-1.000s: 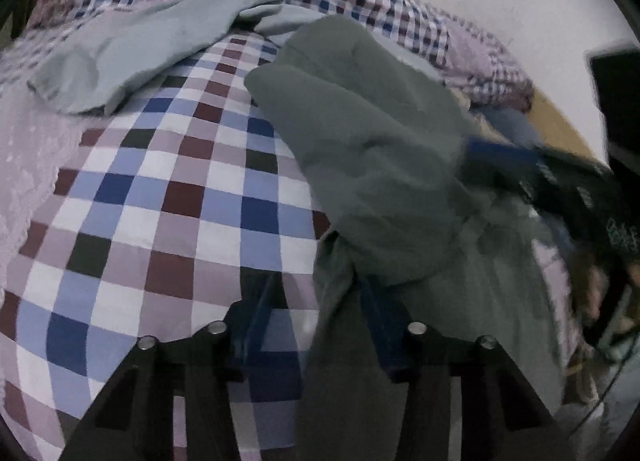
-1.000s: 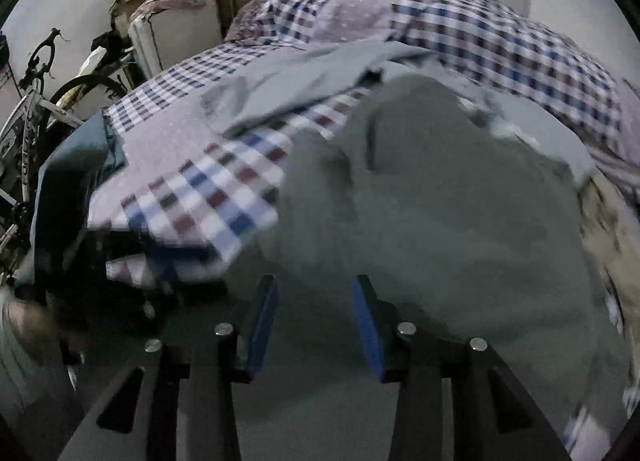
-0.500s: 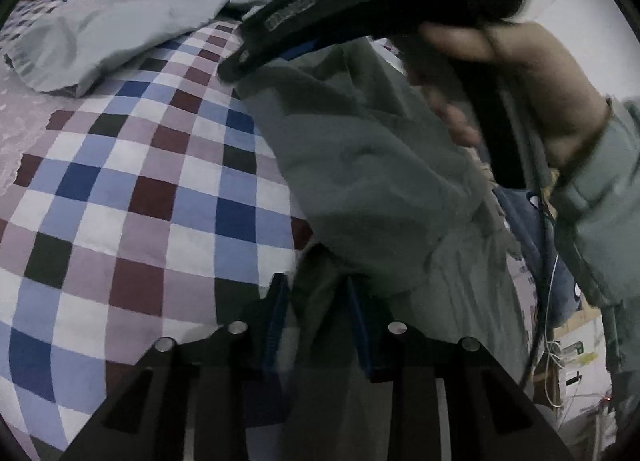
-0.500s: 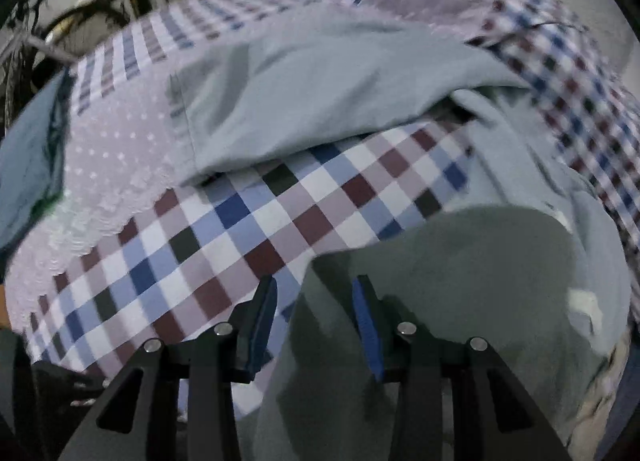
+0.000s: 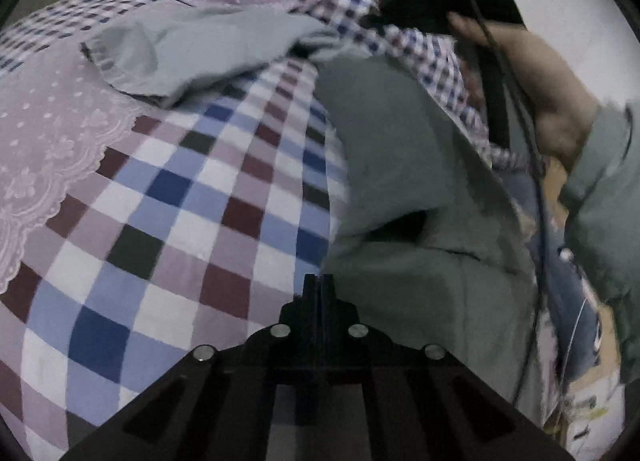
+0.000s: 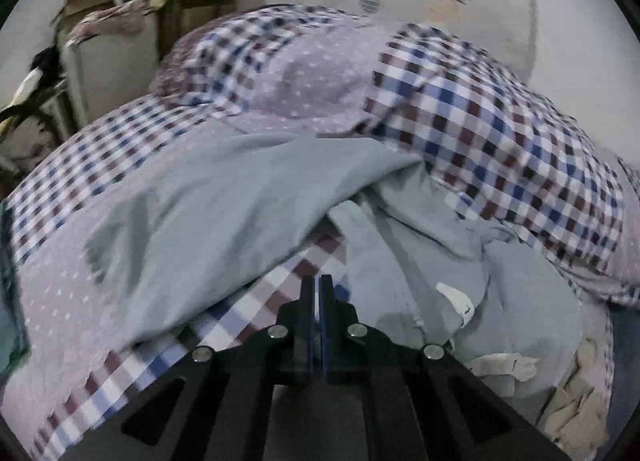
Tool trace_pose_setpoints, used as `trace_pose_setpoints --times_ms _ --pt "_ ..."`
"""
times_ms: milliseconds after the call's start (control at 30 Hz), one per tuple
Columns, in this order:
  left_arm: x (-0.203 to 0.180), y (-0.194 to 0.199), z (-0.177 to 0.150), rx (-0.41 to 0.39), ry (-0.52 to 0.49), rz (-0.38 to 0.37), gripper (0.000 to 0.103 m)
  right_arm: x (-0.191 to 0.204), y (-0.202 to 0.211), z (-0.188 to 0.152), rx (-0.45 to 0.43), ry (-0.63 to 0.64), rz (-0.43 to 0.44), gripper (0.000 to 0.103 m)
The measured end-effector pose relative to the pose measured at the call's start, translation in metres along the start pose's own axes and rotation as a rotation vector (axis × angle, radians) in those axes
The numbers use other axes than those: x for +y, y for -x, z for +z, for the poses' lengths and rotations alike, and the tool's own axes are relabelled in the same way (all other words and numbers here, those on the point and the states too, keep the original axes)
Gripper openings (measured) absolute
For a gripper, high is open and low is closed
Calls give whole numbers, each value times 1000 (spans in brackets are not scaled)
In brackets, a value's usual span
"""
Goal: Fold clothes
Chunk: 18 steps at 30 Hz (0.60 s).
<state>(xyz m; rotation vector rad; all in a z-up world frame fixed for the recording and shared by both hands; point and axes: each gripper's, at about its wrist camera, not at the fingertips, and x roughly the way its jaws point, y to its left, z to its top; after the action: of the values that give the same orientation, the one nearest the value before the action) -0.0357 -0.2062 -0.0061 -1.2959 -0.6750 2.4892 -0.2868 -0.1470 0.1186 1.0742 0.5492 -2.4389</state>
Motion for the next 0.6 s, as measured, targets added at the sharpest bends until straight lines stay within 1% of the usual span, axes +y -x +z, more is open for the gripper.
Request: trace_pose_setpoints --times_ms 67,100,167,200,233,267,300,333,367,467,533,600 --pt "-1 -5 1 30 -5 -7 0 3 -16 -2 26 7 4 0" --pt "-1 -3 2 30 -5 -10 1 6 -22 -2 41 16 7 1" --pt "-1 0 4 25 -3 -15 7 13 -28 -2 69 37 18 7" --pt "2 1 6 17 1 -23 17 15 -25 -4 72 40 35 13" --pt "4 2 8 9 6 -31 33 16 -19 -7 63 38 60 29" --pt "7 3 11 0 10 -40 40 17 -13 -11 50 35 80 39" --pt "5 3 12 -8 1 -46 52 17 -5 -17 34 33 89 48" --pt "3 3 13 -16 -12 -52 55 16 2 -24 25 35 97 49" --pt "1 3 14 -24 -24 -58 55 15 10 -30 18 34 106 49" --pt "-13 -6 19 -6 -85 -16 55 3 34 -55 3 16 151 49" --pt "-27 -20 26 0 -114 -2 55 -12 56 -79 -18 1 174 49" --pt "-25 -28 35 3 -141 37 55 -33 78 -109 -36 -28 184 50"
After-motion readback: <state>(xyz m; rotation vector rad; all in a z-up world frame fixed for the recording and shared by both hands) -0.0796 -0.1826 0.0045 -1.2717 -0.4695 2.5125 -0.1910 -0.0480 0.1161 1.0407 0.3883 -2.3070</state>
